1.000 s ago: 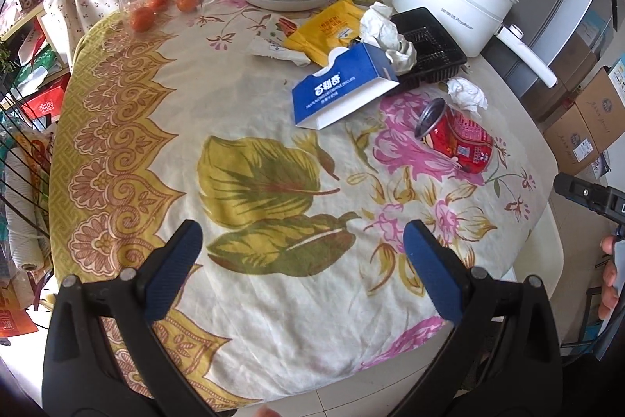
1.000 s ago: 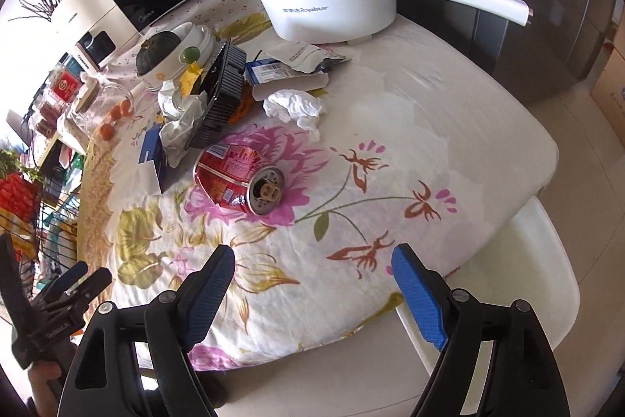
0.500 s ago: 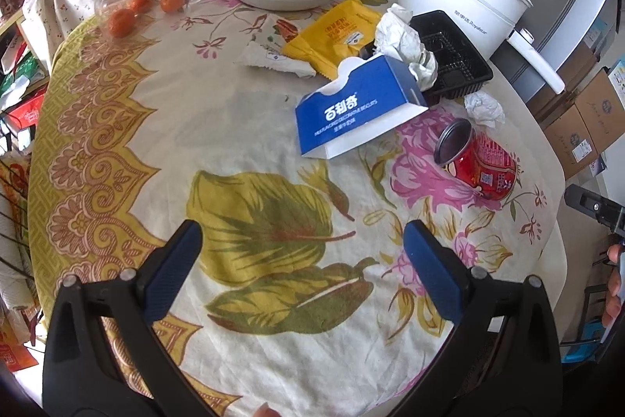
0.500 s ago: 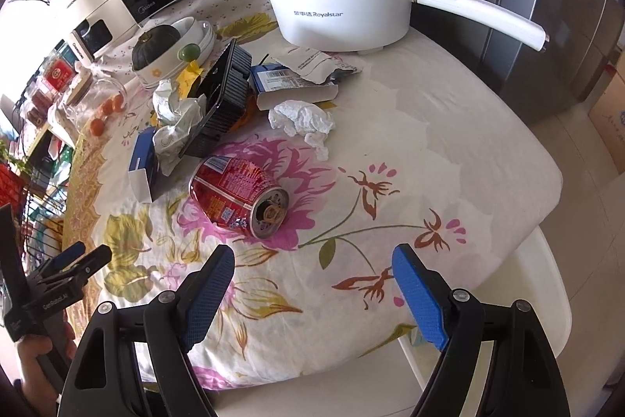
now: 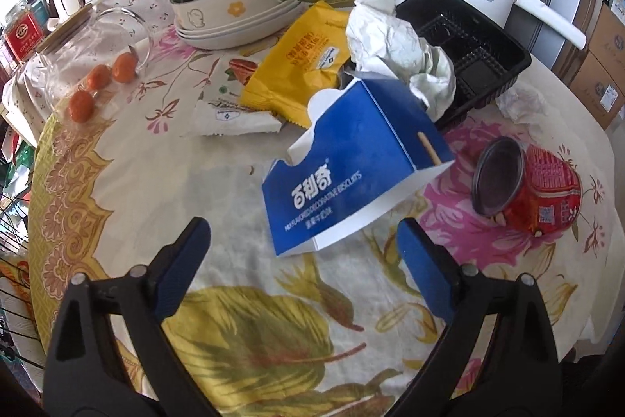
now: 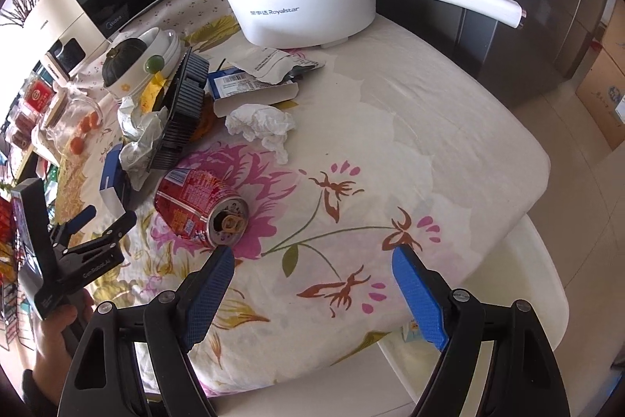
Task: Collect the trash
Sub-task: 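Move both tools back over the table toward the remaining trash, then grasp the blue biscuit box with the left tool while the right tool grasps the crushed red can, then carry the blue box with the left tool while the right tool carries the crushed can to the bin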
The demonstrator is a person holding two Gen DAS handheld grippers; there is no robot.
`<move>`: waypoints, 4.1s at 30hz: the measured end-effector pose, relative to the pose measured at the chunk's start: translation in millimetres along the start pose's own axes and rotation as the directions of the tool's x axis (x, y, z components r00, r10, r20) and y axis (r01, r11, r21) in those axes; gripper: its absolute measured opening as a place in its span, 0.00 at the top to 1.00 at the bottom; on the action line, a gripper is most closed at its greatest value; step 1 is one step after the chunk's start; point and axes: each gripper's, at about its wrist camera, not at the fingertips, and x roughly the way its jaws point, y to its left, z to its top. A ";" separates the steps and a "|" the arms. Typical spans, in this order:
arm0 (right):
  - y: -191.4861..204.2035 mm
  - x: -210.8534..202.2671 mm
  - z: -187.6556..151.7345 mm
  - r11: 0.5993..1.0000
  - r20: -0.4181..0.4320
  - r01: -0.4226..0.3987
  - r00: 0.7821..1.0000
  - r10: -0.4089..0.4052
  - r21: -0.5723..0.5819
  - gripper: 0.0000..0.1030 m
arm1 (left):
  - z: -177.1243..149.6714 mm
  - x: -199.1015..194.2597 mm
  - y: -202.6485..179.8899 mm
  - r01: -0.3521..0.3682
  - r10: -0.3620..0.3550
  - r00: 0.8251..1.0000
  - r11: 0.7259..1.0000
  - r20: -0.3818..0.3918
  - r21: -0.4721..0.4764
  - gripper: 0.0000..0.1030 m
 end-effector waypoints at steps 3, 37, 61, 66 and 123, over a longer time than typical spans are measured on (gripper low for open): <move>1.0 4.2 -0.5 1.000 -0.010 0.005 1.000 -0.005 -0.005 0.18 | 3.6 -0.8 4.6 0.029 -0.028 0.999 0.999 0.025 -0.024 0.15; 38.5 29.8 1.1 0.994 -0.047 -0.103 0.994 0.101 -0.028 0.18 | -53.8 -87.2 34.7 0.227 -0.258 0.961 0.942 -0.102 -0.247 0.75; 116.9 79.6 11.2 0.999 0.019 -0.016 1.000 0.015 0.040 0.00 | -77.1 -75.2 45.8 0.113 -0.163 0.956 0.972 -0.242 -0.207 0.17; 103.7 85.5 12.8 0.998 0.020 -0.028 0.999 0.027 0.056 0.01 | -77.5 -69.0 35.6 0.111 -0.156 0.957 0.975 -0.243 -0.190 0.17; -199.5 -67.5 -109.5 0.990 -0.014 -0.011 1.000 0.013 0.143 0.08 | -52.7 -115.3 -150.4 0.484 -0.482 0.872 0.875 -0.084 0.005 0.32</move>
